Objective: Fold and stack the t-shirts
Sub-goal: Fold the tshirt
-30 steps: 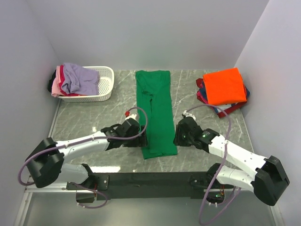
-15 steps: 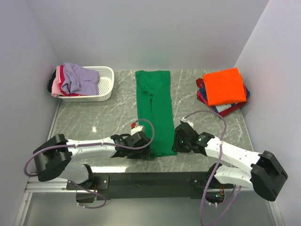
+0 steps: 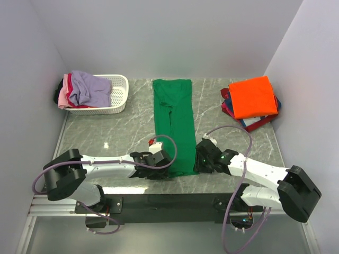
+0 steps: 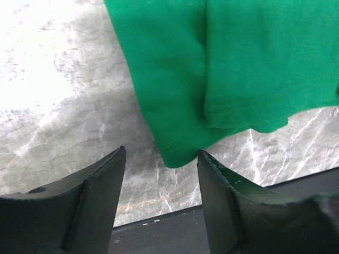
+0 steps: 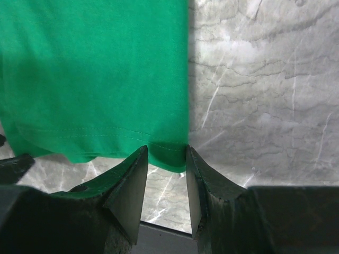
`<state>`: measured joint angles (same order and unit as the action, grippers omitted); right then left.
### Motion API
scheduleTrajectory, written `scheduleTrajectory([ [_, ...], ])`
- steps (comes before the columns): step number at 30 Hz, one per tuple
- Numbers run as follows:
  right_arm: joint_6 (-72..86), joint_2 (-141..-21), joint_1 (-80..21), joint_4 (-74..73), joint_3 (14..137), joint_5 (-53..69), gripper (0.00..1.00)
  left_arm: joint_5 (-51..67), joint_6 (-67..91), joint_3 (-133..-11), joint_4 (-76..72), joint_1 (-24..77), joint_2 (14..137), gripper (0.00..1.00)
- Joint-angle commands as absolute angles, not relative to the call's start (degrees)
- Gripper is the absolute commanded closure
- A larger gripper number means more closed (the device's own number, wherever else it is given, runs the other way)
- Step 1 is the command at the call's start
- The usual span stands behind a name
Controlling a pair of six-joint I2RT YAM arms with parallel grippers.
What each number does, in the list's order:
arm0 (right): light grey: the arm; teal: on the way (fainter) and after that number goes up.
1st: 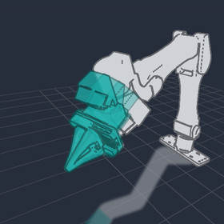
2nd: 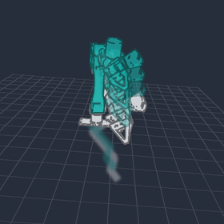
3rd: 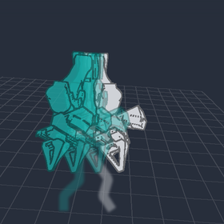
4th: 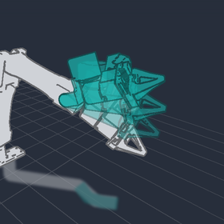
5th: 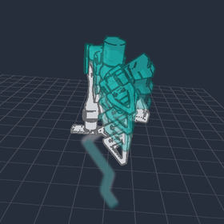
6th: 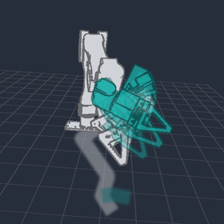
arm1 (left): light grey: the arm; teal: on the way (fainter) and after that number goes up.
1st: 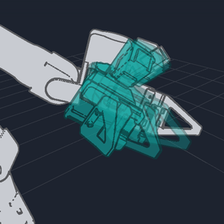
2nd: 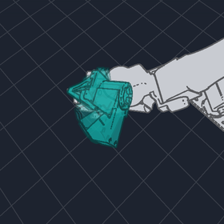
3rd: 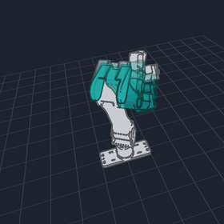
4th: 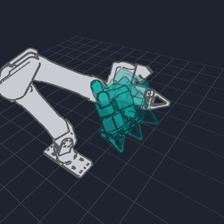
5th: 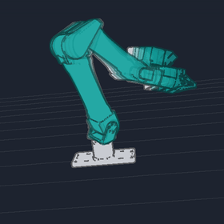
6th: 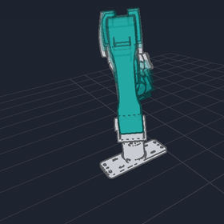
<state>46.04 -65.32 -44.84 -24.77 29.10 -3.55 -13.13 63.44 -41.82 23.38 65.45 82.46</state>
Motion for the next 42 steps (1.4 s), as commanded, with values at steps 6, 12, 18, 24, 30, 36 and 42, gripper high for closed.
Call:
scheduleTrajectory([
  [6, 47.11, -66.53, -45.61, -23.9, 28.3, -4.13, 0.58, -16.7, 64.78, -43.07, 24.35, 65.74, 84.72, 0.46],
  [12, 47.37, -66.09, -45.62, -24.0, 28.3, -4.39, 0.58, -16.87, 64.78, -42.8, 24.7, 65.74, 85.52, 0.57],
  [18, 47.55, -66.36, -45.88, -24.17, 28.13, -4.39, 0.58, -15.12, 64.51, -42.1, 23.73, 66.0, 85.34, 0.72],
  [24, 47.55, -66.97, -46.23, -23.99, 27.86, -4.04, 0.62, -13.45, 64.51, -40.08, 22.59, 66.62, 85.52, 0.84],
  [30, 47.81, -67.32, -46.93, -25.13, 28.21, -4.22, 0.87, -11.6, 63.2, -39.11, 19.96, 66.71, 85.34, 0.99],
  [36, 46.93, -66.8, -48.6, -29.44, 30.41, -4.57, 1.0, -9.15, 60.65, -37.88, 20.48, 66.8, 82.71, 0.99],
  [42, 48.6, -65.48, -52.46, -33.31, 31.9, -4.31, 1.0, -6.5, 62.04, -35.07, 21.0, 67.15, 78.14, 0.99],
])
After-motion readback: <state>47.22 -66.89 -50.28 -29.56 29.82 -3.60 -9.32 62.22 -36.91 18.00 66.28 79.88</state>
